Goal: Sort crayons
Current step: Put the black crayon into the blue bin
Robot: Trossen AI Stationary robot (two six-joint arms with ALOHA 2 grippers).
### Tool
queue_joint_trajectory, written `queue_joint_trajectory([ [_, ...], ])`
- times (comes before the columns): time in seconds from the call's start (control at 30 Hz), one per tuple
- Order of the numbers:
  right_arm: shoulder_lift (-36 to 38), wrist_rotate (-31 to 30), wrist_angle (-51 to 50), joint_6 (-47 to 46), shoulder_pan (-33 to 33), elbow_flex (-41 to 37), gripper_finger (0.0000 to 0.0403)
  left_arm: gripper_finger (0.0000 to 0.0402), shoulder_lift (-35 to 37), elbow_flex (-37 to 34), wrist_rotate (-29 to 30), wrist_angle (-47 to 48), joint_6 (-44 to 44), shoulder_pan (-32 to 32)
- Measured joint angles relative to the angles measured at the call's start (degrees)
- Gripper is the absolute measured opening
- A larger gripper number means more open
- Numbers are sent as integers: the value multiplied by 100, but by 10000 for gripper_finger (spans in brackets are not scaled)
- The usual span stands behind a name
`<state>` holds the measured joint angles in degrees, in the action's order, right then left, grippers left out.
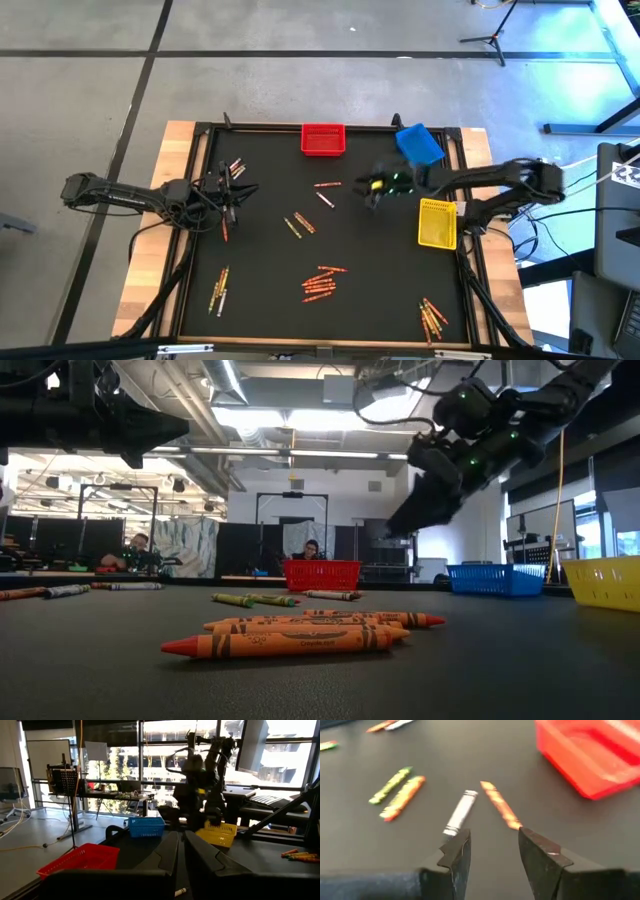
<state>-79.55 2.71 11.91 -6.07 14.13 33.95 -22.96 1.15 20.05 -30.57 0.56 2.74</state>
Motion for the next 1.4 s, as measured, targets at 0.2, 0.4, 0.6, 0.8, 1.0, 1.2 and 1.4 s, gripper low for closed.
queue_joint_trajectory([
  [0.2,-1131,-617,1206,-13,-799,71,160,25,0,0,2,-21,2,0],
  [0.4,-2193,-960,1360,-12,-980,612,160,25,0,0,4,-126,3,0],
  [0.6,-2881,-1235,1371,-113,-962,1193,160,25,0,0,7,-159,13,0],
  [0.8,-3109,-1376,1302,-111,-962,1331,158,25,-1,0,-4,-147,2,0],
  [1.0,-3100,-1645,1010,-122,-964,1340,114,25,0,0,-9,-149,-2,5],
  [1.2,-3087,-1470,861,-117,-957,1344,35,25,-2,0,-13,-151,-4,4],
  [1.4,-3080,-1279,821,-113,-946,1344,19,25,-2,0,-13,-154,-7,4],
])
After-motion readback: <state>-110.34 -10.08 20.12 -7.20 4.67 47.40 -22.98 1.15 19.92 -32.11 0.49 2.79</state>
